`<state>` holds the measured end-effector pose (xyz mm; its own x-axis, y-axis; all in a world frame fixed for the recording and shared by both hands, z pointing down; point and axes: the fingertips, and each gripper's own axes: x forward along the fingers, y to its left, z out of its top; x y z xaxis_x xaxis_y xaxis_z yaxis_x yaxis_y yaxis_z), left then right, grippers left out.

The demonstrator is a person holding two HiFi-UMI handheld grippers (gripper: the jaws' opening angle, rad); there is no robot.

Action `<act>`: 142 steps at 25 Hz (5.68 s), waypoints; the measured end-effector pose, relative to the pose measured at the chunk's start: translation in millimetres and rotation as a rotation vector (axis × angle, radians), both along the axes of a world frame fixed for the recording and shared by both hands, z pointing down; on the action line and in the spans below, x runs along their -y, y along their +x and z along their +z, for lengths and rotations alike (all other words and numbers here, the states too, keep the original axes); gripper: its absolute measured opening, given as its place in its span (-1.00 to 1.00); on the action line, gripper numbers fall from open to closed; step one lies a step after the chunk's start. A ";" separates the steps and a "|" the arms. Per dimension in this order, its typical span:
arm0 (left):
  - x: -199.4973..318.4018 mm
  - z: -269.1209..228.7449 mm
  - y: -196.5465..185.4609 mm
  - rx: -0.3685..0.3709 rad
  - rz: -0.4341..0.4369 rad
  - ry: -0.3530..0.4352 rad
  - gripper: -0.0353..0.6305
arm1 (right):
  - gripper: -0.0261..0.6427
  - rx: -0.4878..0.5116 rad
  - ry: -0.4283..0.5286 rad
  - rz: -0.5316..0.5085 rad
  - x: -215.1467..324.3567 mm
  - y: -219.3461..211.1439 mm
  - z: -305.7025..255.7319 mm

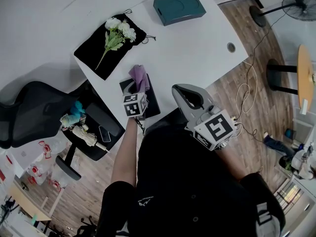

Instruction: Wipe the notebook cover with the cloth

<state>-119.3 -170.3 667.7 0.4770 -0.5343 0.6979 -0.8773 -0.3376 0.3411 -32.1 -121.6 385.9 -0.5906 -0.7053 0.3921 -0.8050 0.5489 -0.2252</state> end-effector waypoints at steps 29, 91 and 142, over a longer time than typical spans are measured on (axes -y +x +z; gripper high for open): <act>-7.9 -2.6 -53.9 0.055 -0.095 0.006 -0.66 | -0.92 0.008 0.012 -0.046 -10.2 -19.3 -5.5; -37.7 -35.5 -129.6 0.194 -0.298 0.063 -0.67 | -0.91 0.035 0.031 -0.139 -37.3 -30.3 -10.1; -72.9 -9.7 14.7 0.131 -0.036 -0.010 -0.67 | -0.92 0.025 0.027 -0.092 -60.6 15.1 -9.3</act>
<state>-104.6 -97.5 658.0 0.3621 -0.5418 0.7585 -0.9260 -0.3023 0.2262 -17.0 -61.0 376.7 -0.6630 -0.6578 0.3575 -0.7450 0.6267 -0.2286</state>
